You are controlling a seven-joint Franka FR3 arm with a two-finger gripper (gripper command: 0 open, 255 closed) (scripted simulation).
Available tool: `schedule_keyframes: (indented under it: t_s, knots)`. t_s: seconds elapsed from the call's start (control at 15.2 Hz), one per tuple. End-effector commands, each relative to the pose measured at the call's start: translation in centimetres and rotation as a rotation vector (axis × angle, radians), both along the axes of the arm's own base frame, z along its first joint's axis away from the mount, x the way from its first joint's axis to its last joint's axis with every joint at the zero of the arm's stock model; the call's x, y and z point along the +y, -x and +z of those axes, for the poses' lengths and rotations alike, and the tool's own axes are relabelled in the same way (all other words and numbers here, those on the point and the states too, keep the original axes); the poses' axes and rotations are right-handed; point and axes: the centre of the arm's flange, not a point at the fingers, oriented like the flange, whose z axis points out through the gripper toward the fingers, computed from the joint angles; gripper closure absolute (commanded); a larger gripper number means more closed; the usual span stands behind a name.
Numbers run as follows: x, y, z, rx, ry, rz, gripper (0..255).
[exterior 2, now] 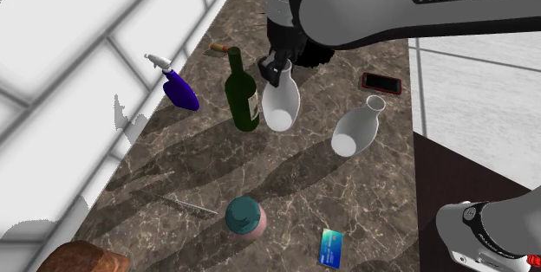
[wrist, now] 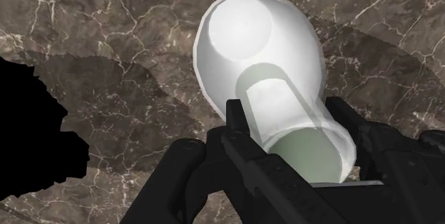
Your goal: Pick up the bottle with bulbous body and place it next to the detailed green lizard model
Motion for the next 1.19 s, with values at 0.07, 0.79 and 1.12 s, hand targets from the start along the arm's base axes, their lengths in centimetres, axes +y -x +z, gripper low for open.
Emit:
schedule_keyframes:
  t_s: [0.07,0.79,1.12]
  knots:
    - [-0.1,0.1,1.7,0.0,0.0,0.0,255]
    - [-0.1,0.1,7.5,0.0,0.0,0.0,255]
    - [-0.1,0.1,10.1,0.0,0.0,0.0,255]
